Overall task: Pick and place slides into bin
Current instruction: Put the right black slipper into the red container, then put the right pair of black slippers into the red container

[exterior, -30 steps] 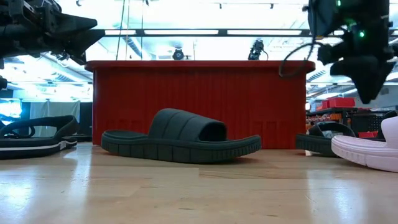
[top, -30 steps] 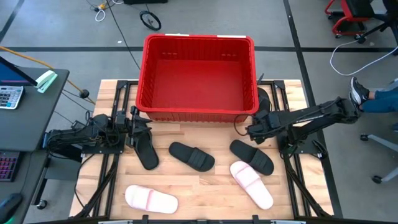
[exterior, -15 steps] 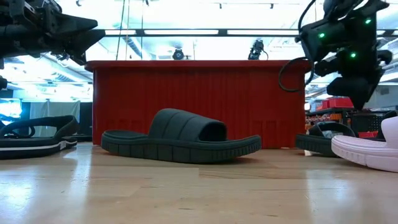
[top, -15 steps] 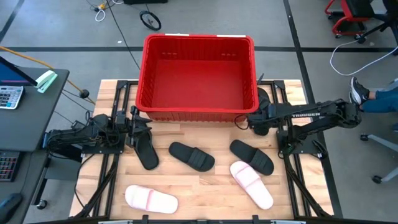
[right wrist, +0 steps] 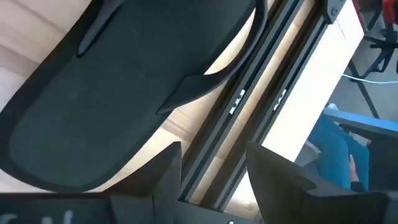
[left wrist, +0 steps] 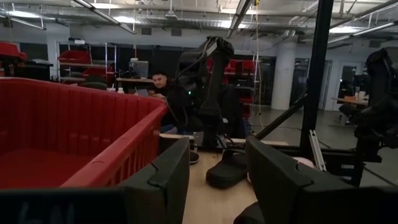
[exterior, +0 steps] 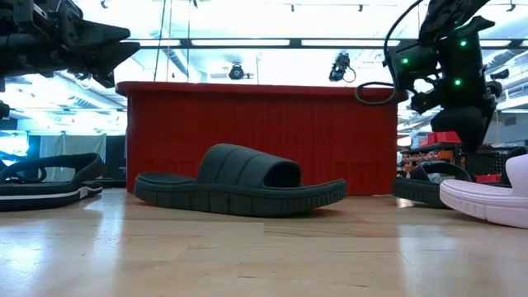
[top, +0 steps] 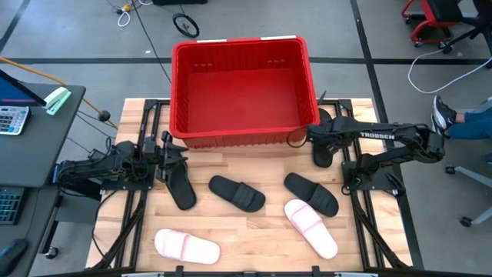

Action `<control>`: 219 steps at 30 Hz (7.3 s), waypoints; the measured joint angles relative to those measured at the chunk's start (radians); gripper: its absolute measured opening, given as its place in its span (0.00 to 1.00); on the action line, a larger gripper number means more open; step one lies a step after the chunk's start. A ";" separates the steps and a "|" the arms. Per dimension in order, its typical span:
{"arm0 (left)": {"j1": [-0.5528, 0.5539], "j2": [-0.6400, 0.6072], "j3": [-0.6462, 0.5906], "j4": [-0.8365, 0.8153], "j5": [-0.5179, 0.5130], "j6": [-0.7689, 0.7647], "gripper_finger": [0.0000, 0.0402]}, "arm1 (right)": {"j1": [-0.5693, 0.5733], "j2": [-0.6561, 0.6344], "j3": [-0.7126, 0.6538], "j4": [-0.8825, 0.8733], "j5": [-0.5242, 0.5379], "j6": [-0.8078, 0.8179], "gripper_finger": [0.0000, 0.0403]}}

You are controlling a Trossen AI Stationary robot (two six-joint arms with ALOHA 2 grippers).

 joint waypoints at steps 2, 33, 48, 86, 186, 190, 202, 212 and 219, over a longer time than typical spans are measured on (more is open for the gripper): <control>0.000 0.000 0.000 -0.007 0.001 -0.004 0.40 | -0.001 0.000 0.000 0.000 -0.020 0.001 0.46; 0.000 0.000 0.000 -0.070 0.001 -0.088 0.40 | 0.314 0.002 -0.063 0.214 -0.234 0.130 0.46; 0.000 0.000 0.000 -0.075 0.001 -0.127 0.40 | 0.547 0.251 -0.063 0.307 -0.113 0.108 0.46; 0.000 0.000 0.000 -0.088 0.001 -0.124 0.40 | 0.518 0.148 -0.102 0.416 -0.262 0.219 0.00; 0.000 0.000 0.000 -0.113 0.001 -0.131 0.40 | 0.703 0.019 -0.144 0.229 0.110 1.106 0.33; 0.000 0.000 0.000 -0.114 0.001 -0.132 0.40 | 0.673 0.040 -0.144 0.231 0.072 1.209 0.33; 0.000 0.000 0.000 -0.114 0.001 -0.130 0.40 | 0.707 0.074 -0.135 0.313 -0.066 1.268 0.33; 0.000 0.000 0.000 -0.115 0.001 -0.129 0.40 | 0.748 0.075 -0.111 0.310 -0.058 1.316 0.33; 0.000 0.000 0.000 -0.132 0.001 -0.129 0.40 | 0.786 0.074 -0.093 0.253 -0.090 1.391 0.31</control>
